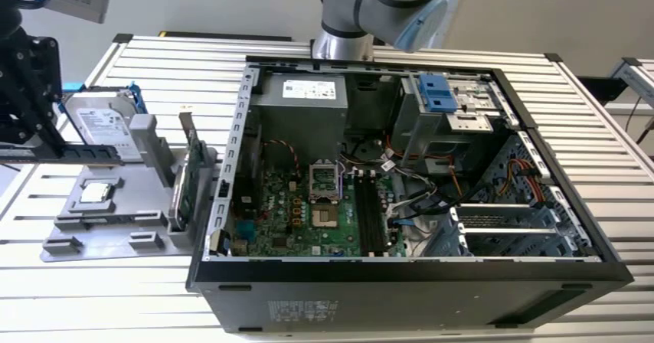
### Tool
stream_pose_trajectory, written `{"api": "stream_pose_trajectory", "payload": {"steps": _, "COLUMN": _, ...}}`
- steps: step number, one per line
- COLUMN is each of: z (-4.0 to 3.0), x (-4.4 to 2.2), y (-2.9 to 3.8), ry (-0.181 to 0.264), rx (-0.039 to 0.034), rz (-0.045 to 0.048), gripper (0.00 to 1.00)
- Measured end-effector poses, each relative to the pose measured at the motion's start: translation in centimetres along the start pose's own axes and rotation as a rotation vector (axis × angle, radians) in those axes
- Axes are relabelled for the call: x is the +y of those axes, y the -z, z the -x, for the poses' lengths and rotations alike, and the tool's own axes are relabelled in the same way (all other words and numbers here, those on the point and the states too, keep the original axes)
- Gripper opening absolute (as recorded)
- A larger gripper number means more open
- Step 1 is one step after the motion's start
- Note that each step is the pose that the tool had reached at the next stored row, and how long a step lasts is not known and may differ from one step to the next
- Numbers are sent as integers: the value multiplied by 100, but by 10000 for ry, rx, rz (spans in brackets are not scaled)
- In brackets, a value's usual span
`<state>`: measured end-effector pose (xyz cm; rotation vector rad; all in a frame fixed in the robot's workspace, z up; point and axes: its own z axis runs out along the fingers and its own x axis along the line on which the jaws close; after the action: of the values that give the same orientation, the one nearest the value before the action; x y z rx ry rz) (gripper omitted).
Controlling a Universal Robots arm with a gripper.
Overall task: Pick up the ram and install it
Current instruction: 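Pick up the ram and move it above insertion slot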
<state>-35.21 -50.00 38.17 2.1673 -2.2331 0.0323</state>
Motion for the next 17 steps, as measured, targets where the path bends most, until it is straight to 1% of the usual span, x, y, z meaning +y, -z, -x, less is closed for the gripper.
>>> {"api": "stream_pose_trajectory", "payload": {"steps": 8, "z": 2, "x": -67, "y": 0, "ry": 0, "rx": 0, "rz": 0, "gripper": 0}}
{"api": "stream_pose_trajectory", "payload": {"steps": 17, "z": 5, "x": -160, "y": 1, "ry": 1, "rx": 0, "rz": 0, "gripper": 0}}
